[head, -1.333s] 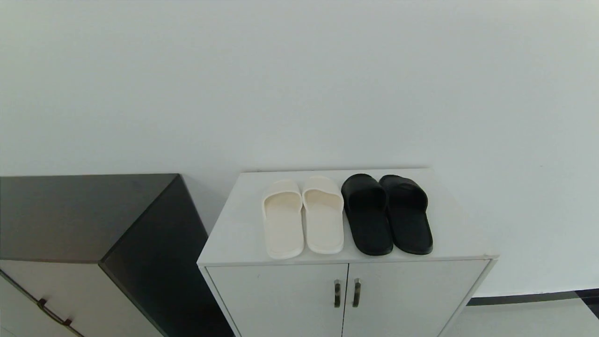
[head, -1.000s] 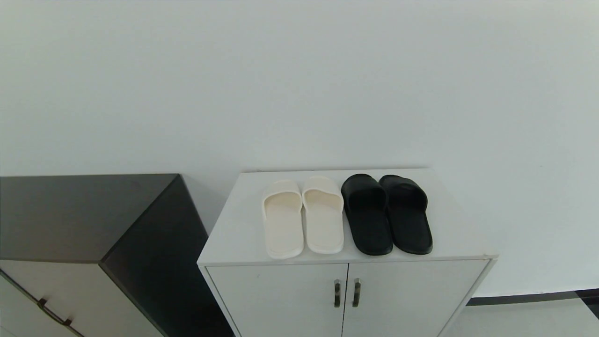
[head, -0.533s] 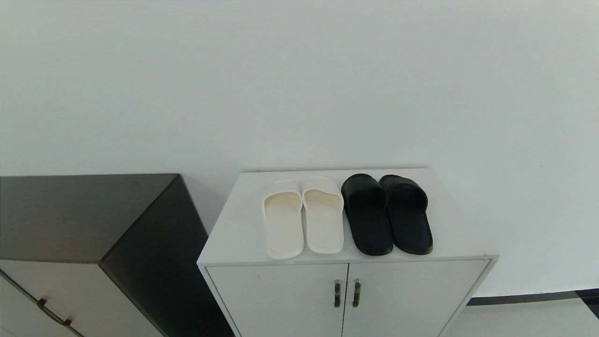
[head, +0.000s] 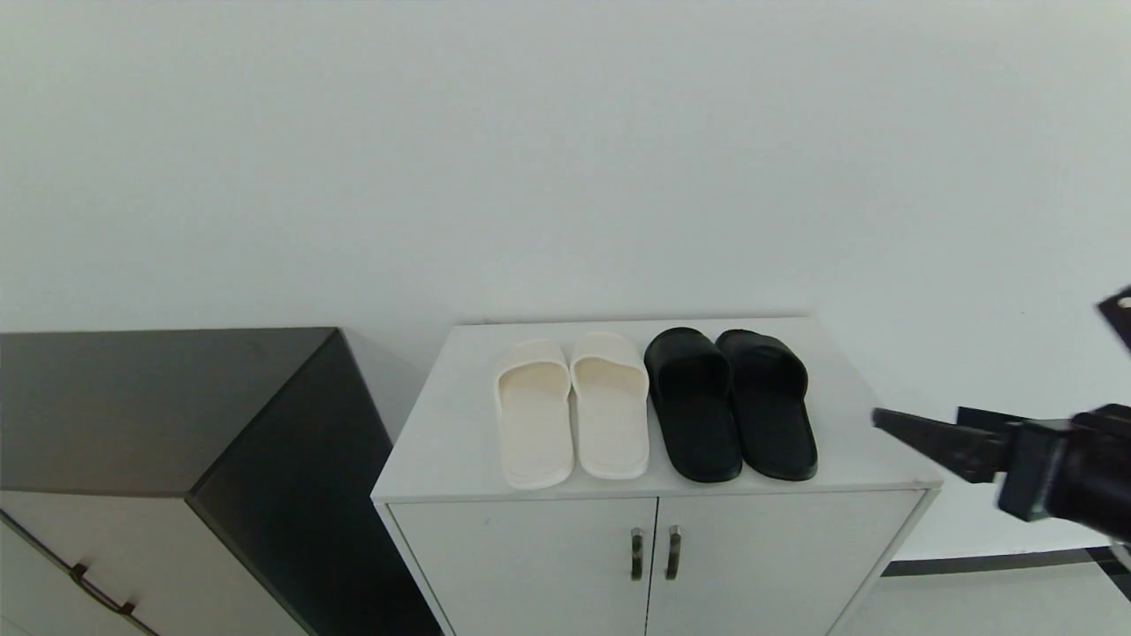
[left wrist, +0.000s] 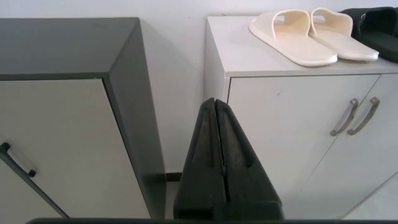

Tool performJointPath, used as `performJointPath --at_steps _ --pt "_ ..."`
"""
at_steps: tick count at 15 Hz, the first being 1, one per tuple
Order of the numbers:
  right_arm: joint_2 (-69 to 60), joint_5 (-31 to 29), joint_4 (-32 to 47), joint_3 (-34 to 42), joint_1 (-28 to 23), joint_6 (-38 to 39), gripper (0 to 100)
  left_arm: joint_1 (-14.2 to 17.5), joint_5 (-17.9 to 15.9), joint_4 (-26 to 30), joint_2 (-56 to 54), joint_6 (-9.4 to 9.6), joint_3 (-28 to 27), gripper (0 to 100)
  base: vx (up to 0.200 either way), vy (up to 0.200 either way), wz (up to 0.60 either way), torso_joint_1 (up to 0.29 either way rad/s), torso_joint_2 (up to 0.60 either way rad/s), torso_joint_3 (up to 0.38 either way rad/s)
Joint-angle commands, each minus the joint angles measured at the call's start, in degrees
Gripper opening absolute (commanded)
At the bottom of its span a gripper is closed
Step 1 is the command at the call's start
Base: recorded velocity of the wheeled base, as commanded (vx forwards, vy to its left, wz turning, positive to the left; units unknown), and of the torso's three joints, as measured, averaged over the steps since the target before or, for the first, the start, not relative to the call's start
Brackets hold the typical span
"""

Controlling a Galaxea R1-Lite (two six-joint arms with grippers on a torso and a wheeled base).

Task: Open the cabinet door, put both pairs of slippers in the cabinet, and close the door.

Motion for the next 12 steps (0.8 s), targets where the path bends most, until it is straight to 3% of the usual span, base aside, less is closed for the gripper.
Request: performJointPath --at_steps 1,7,12 --pt "17.6 -7.0 -10.0 -2.0 3.9 0.2 100 0.0 0.0 0.0 0.0 -0.07 0.0 0 0.000 0.000 0.00 0.000 0.00 0.000" --pt "31.6 -18.2 -14.1 -10.5 4.8 0.0 100 0.0 0.0 0.0 0.0 -0.07 0.0 0 0.000 0.000 0.00 0.000 0.00 0.000" --pt "39.8 -19.4 -14.2 -20.8 5.9 -0.3 100 0.0 0.0 0.0 0.0 -0.15 0.0 0 0.000 0.000 0.00 0.000 0.00 0.000"
